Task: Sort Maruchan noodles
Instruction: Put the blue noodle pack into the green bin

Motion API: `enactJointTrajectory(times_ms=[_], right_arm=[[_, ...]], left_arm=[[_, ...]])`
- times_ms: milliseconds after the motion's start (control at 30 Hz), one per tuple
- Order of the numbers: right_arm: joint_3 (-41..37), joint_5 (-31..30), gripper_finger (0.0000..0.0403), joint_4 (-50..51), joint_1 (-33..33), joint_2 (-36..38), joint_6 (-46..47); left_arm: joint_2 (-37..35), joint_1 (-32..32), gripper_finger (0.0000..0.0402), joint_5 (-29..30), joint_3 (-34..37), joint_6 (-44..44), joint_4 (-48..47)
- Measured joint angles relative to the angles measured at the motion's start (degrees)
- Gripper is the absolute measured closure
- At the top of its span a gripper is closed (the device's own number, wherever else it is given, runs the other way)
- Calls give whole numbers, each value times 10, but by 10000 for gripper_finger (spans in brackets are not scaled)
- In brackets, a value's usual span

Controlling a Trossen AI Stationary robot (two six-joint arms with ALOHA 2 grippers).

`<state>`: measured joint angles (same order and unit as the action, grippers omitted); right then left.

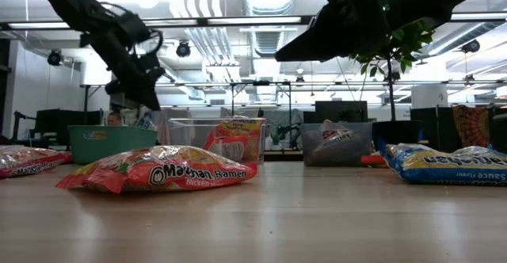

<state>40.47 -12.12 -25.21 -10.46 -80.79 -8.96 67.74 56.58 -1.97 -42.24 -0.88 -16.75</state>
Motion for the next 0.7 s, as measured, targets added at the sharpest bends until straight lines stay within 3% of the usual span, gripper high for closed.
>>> enactJointTrajectory(times_ms=[133,300,567,700], right_arm=[[11,0,344,0,1,0,18],[53,0,344,41,4,0,55],[170,6,344,328,7,0,136],[205,44,344,432,8,0,176]], left_arm=[[-65,-59,352,-32,34,39,3],[-143,-177,352,-33,89,98,29],[-220,-383,352,-30,166,149,138],[-229,-469,352,-2,182,154,197]])
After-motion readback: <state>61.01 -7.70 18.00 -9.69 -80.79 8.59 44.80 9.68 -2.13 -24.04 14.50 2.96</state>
